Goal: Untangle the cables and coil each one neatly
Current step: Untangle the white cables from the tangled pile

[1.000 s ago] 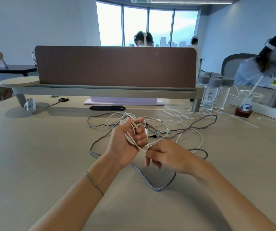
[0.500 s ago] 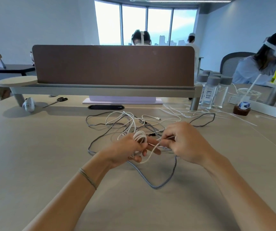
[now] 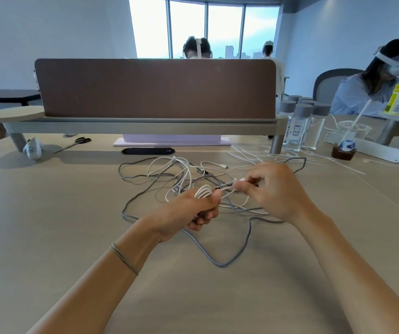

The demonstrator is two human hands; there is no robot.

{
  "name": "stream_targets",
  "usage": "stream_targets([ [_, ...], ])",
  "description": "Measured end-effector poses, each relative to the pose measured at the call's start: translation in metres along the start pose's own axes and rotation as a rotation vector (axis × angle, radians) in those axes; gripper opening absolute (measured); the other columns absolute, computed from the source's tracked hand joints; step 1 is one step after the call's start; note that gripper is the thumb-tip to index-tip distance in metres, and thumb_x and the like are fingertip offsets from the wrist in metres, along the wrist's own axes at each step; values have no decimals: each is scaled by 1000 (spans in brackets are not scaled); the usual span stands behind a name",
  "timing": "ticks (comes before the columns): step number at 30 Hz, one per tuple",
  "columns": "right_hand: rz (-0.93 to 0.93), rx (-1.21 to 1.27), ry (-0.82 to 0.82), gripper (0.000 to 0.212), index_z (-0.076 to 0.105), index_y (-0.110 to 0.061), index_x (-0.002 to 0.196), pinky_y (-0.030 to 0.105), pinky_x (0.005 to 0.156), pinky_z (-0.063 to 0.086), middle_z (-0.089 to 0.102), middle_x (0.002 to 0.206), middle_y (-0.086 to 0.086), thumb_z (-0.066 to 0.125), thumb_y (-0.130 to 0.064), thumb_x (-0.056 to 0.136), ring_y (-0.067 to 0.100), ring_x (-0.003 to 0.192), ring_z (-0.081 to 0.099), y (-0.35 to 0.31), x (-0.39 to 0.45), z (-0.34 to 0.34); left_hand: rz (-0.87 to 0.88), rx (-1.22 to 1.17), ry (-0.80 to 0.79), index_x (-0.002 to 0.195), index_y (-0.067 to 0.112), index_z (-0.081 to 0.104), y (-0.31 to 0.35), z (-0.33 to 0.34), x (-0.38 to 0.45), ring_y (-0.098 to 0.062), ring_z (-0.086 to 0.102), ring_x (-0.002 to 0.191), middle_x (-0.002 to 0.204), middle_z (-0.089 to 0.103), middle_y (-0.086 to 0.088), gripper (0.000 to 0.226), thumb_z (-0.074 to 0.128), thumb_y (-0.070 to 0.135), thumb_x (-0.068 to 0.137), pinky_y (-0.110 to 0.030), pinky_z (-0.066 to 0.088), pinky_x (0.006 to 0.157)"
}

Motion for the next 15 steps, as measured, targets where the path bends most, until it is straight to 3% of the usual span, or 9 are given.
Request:
stream_targets([
  [2,98,284,-37,30,76,-19,70,23,63,43,67,61,-6,67,-31,96,5,59,58,-1,0,-8,-16,147,117,72,18,40,1,2,1,-11,32,55,61,42,5,48,47,60,94,-21,28,51],
  [4,150,586,-43,36,76,-8,72,26,63,43,60,59,13,58,-18,102,14,57,52,-5,1,-15,-6,205,189,69,21,38,1,4,2,-10,32,54,59,39,8,52,44,70,85,-20,29,51],
  [6,175,747,-78,33,79,-6,83,28,61,41,56,57,11,53,-11,103,19,58,47,-14,1,-16,10,155,203,72,22,34,2,6,3,-11,27,57,62,34,7,56,35,78,80,-22,25,51],
  [10,161,849,-138,22,70,-5,106,27,56,39,63,66,14,51,3,100,24,63,52,-43,-2,-5,5,-13,241,81,15,29,0,6,7,-15,21,63,68,29,4,80,16,93,73,-26,21,54],
  [12,133,890,-159,13,57,-3,99,27,53,41,64,69,19,51,8,98,21,61,54,-59,-4,5,29,0,259,80,9,38,-2,5,10,-15,30,64,69,38,-2,91,14,96,71,-26,29,56],
  [15,87,888,-207,23,43,-12,88,35,53,42,62,68,23,54,8,93,35,59,55,-72,-9,30,123,-95,232,76,2,50,0,7,9,-28,49,64,63,51,-23,85,28,83,86,-35,39,61],
])
Point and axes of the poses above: each hand's wrist, its own x-axis towards the middle knuckle, its own z-axis out of the palm, y = z × x, the point moved 1 cm from there along x, towards the middle knuckle
